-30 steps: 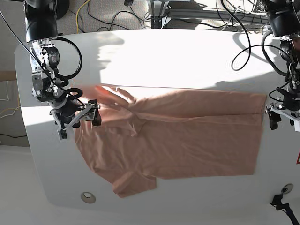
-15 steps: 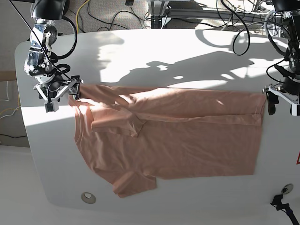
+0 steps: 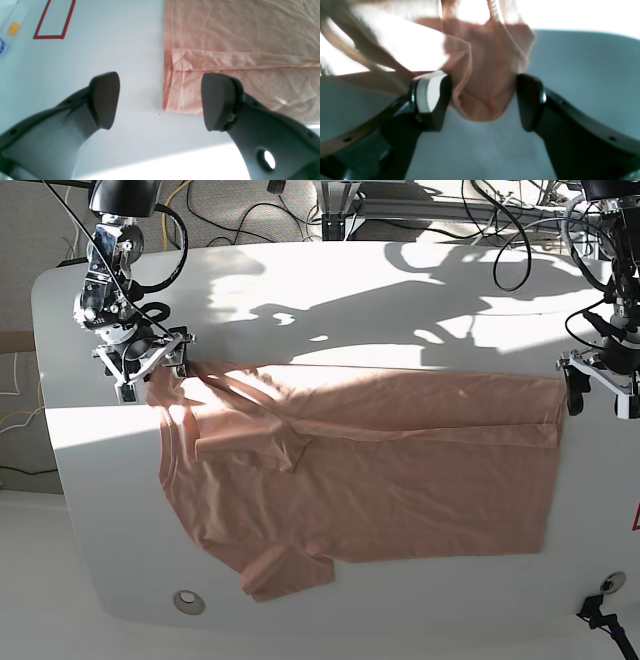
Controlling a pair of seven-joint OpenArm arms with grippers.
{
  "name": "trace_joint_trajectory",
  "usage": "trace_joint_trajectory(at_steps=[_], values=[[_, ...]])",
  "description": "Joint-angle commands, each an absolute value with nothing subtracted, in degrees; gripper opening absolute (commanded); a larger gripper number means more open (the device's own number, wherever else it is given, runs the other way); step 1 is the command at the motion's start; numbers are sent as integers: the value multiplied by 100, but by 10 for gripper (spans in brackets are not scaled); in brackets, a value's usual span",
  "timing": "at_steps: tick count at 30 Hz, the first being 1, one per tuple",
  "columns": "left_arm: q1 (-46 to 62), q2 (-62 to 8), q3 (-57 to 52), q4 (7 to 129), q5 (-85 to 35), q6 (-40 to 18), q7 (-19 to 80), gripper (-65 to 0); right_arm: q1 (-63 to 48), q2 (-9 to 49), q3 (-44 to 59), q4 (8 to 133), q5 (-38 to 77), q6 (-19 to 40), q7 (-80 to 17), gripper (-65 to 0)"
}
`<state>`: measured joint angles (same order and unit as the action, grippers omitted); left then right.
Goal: Fold the T-shirt properly
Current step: 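Pull the folded shoulder edge back toward the robot with both grippers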
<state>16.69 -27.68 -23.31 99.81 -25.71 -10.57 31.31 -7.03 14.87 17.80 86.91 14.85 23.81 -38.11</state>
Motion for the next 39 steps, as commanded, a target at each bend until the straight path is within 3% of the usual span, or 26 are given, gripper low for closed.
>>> trace_joint_trajectory(at_steps=[1,4,7,8,21,34,36,39], values=[[1666,-2888,-2387,10035,-2607,-1042,2985,-190,-637,1552,1807,8752,1516,2484,-3776,-306],[1675,-2888,-2387,9965,-2607,-1042,2985,-190,-629,1552,1807,8752,1516,2501,-3776,-444],[1666,-2888,-2387,9903,-2607,-1033,2985,-190,-637,1552,1807,8752,1516,2501,-3776,-625],[1666,-2888,-2378,9877,-2607,-1033,2985,-190,-637,1552,1807,8752,1516,2501,-3776,-650],[857,-2756,-1684,8268,-2615,-1033,2985,-186,-655,1534,1807,8752,1516,2501,-3776,-650],[549,-2563,-1218,7530,-2615,-1033,2985,-192,-655,1297,1807,8778,1516,2501,-3776,-650],[549,-2563,-1218,7530,-2615,-1033,2985,-247,-655,1297,1807,8778,1508,2580,-3776,-650],[541,-2563,-1218,7530,-2615,-1033,2985,-490,-655,1297,1807,8778,1508,2624,-3776,-650]])
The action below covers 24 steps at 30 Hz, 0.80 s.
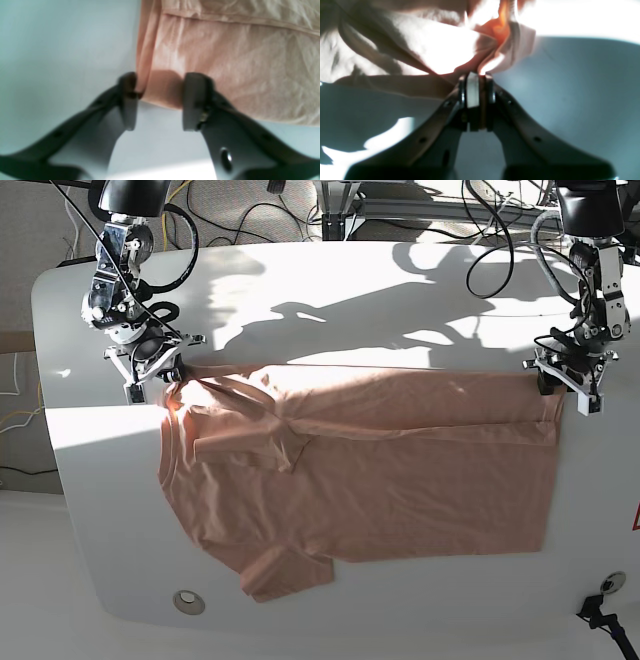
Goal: Fold the T-shirt properly
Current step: 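Pull the folded shoulder edge back toward the robot with both grippers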
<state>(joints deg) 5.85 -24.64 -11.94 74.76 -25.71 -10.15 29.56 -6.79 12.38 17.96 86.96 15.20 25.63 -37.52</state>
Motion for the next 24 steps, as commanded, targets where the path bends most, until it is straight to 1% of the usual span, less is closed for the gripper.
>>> trace_joint_trajectory(at_steps=[1,2,3,6,10,13,16,19,24], values=[[541,-2563,-1218,7530,-2615,-1033,2985,-570,-655,1288,1807,8778,1508,2624,-3776,-650],[541,-2563,-1226,7530,-2615,-1033,2985,-636,-655,1288,1807,8778,1508,2624,-3776,-650],[541,-2563,-1226,7530,-2615,-1033,2985,-650,-655,1288,1807,8778,1508,2624,-3776,-650],[567,-2563,-1235,7538,-2615,-1033,2985,-650,-725,1279,1807,8796,1508,2624,-3776,-650],[804,-2563,-1253,7635,-2615,-1033,2993,-650,-1086,1279,1807,9332,1508,2615,-3802,-650],[1244,-2589,-1262,7978,-2615,-1033,2993,-650,-1490,1305,1824,9675,1508,2615,-3811,-650],[1657,-2607,-1341,8207,-2615,-1033,2993,-650,-1938,1262,2185,10044,1516,2615,-3811,-650],[2229,-2607,-1657,8611,-2615,-1033,2993,-650,-2404,1262,2246,10360,1516,2615,-3811,-650],[3116,-2607,-1675,9244,-2615,-1033,2993,-650,-3336,1253,2431,10923,1525,2615,-3811,-650]])
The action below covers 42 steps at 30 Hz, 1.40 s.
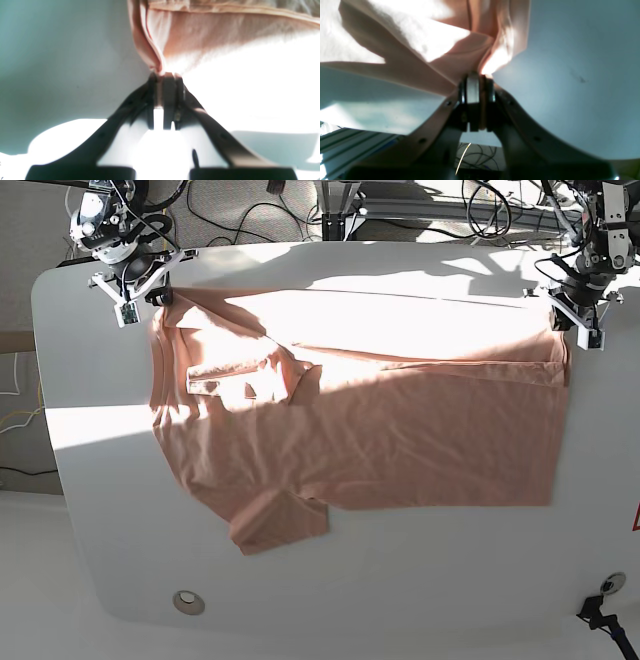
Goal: Fold the T-shirt properly
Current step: 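Pull the folded shoulder edge back toward the robot with both grippers, then release and move both grippers down to the shirt's hem corners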
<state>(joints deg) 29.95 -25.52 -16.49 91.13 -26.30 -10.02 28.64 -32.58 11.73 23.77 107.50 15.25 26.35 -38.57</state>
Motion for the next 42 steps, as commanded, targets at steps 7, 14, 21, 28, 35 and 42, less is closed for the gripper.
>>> trace_joint_trajectory(at_steps=[7,14,21,28,35,42], values=[[4119,-2589,-1675,9719,-2615,-1033,2993,-650,-4092,1182,2712,11073,2105,2615,-3811,-650],[4541,-2563,-1991,9956,-2615,-1033,3011,-645,-4119,1182,2738,11064,2176,2571,-3811,-650],[4549,-2598,-2299,10088,-2615,-1033,3020,-228,-4154,1200,2756,11134,2158,2571,-3811,-505],[4163,-2615,-2862,10615,-2624,-1033,3020,-224,-3802,1235,3178,11336,2176,2615,-3811,-488],[2527,-2607,-2466,10273,-2607,-1033,3020,-224,-2721,1411,3125,11327,2141,2615,-4110,-488],[778,-2659,-1886,8945,-2607,-1033,3020,-223,-1033,1464,2932,11020,2132,2580,-4901,-488]])
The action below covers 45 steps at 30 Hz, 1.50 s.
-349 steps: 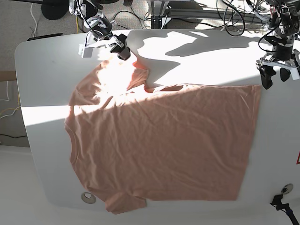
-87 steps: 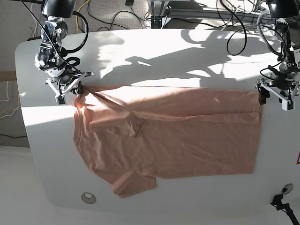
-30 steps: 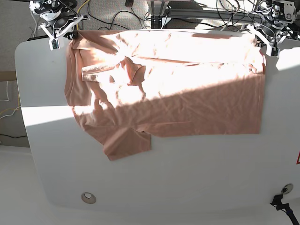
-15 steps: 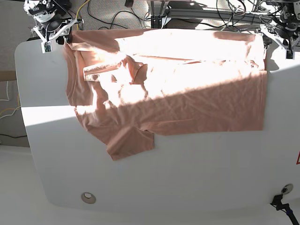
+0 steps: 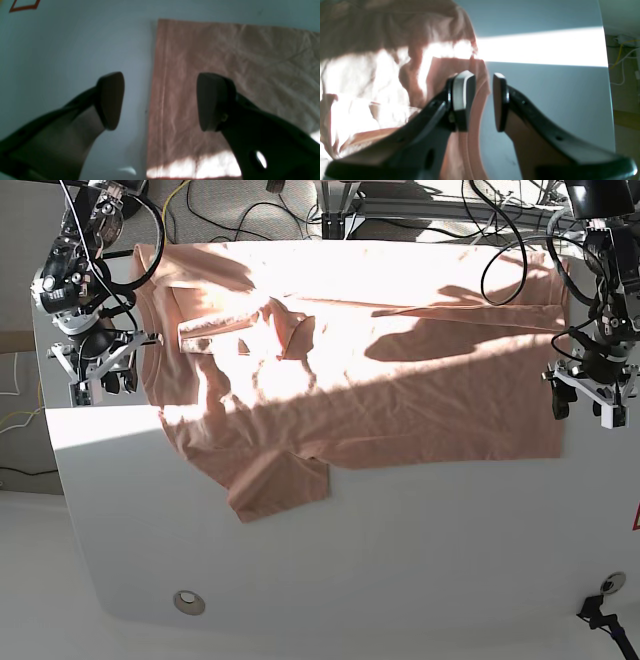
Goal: Fold the T-shirt properly
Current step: 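Release and move both grippers down to the shirt's hem corners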
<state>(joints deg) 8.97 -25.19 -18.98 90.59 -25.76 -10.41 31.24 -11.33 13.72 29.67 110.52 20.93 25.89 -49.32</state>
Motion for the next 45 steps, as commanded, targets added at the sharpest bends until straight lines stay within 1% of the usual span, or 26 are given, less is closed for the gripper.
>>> trace_joint_trajectory(at_steps=[1,5,10,11,16,20,22,25,29,33,35,39,42,45], values=[[602,-2730,-1842,8760,-2607,-1033,3020,-223,-848,1499,2905,10905,2132,2571,-4936,-488],[-259,-2774,-1648,7890,-2607,-1042,3020,-223,-110,1569,2501,10158,1947,2554,-4936,-488],[-1235,-2941,-1165,6615,-2607,-1042,2976,-223,585,1437,2229,9367,1411,2598,-4892,-488],[-1437,-2958,-989,6396,-2607,-1051,2897,-223,681,1429,2220,9262,1332,2607,-4892,-488],[-2185,-2967,-295,5033,-2607,-1490,2396,-223,1077,1420,2202,8593,1262,2607,-4567,-488],[-2607,-2949,92,4048,-2607,-1525,2018,-223,1341,1464,2202,8075,1253,2607,-4532,-488],[-2668,-2941,321,3749,-2607,-1534,1886,-223,1385,1473,2202,7952,1253,2607,-4409,-488],[-2686,-2932,699,3688,-2615,-1587,1824,-228,1490,1473,2202,7934,1253,2589,-4347,-488],[-2668,-2800,804,3697,-2624,-1648,1824,-234,1736,1437,2202,7697,1253,2563,-4347,-488],[-2659,-2756,804,3697,-2624,-1648,1842,-321,2316,1437,2193,6721,1244,2563,-4233,-488],[-2642,-2738,804,3697,-2624,-1648,1851,-366,2642,1429,2018,6167,1244,2563,-3925,-488],[-2527,-2738,804,3705,-2624,-1648,1851,-473,3160,1429,1323,5156,1244,2554,-3345,-488],[-2527,-2738,804,3705,-2624,-1648,1851,-562,3468,1262,1218,4532,1244,2545,-2809,-488],[-2519,-2738,804,3705,-2615,-1648,1851,-611,3741,1182,1218,4004,1244,2545,-2598,-488]])
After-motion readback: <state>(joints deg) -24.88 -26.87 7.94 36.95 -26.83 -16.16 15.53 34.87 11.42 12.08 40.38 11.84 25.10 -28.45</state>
